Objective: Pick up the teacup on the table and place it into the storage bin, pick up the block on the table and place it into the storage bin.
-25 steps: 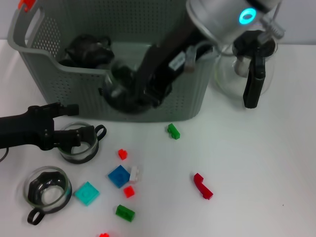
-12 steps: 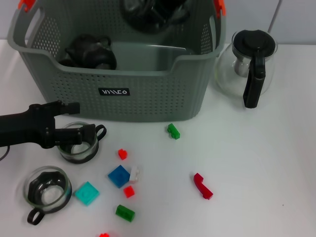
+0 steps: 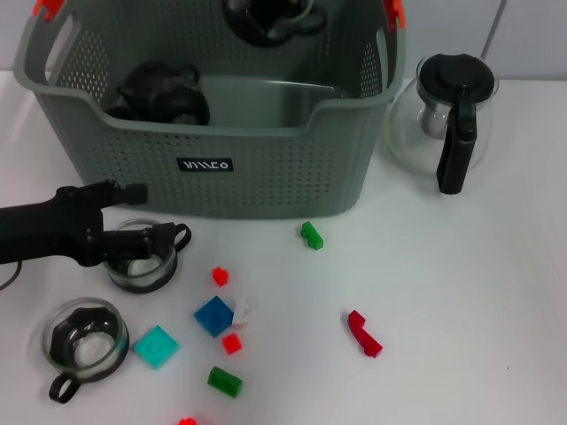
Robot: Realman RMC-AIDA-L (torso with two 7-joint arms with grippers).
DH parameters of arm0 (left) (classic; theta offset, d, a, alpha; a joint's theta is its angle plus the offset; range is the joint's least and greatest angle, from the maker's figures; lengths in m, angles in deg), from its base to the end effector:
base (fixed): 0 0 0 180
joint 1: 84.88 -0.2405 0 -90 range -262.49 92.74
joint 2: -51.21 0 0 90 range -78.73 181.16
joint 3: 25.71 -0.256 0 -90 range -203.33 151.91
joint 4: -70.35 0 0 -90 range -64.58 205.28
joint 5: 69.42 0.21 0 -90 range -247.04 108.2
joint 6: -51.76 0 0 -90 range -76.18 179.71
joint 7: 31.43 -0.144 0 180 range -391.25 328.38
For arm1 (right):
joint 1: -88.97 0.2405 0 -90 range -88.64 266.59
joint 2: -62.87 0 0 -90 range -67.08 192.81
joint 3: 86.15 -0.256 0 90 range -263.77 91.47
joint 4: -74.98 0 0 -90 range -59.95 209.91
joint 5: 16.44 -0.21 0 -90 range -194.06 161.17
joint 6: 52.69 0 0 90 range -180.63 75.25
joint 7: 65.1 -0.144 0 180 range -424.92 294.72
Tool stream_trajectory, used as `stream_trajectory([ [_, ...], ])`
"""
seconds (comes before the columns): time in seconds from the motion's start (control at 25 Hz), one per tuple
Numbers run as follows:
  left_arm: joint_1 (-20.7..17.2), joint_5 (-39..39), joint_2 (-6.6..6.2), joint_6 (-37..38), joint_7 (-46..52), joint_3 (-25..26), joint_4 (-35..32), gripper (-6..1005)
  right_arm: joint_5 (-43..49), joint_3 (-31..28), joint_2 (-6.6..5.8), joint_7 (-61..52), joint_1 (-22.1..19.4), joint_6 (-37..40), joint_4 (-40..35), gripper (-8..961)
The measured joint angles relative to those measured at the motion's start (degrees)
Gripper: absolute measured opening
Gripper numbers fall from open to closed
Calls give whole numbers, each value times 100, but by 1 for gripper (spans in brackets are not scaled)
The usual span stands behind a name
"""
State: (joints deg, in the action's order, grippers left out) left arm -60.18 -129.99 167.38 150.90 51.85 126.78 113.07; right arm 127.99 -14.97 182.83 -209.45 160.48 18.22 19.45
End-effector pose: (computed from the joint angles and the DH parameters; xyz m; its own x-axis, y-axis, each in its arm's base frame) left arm -0.3029 0.2987 0.0549 0.7234 0.4145 0.5522 0.5765 -0.8027 -0.1526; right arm -0.0271 0.4451 -0.0288 0.9540 -0.2996 -0.0143 -0.2772 -0.8626 -0.4232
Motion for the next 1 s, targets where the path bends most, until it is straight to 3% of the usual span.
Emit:
stream_trajectory([
  [0.16, 1, 0, 7, 0, -1, 0, -4, 919, 285, 9, 0, -10, 524, -785, 1217, 53],
  [0.36, -3, 1, 18, -68, -16, 0, -43, 918, 520, 11, 28, -67, 903, -1435, 2025, 53],
  [0.64, 2, 1, 20, -87, -72, 0, -90, 918, 484, 201, 62, -19, 1012, -2199, 2783, 53],
  [1.0, 4, 1, 28, -90, -76, -5, -151, 918, 131, 414, 83, 187, 947, -2628, 3237, 54],
])
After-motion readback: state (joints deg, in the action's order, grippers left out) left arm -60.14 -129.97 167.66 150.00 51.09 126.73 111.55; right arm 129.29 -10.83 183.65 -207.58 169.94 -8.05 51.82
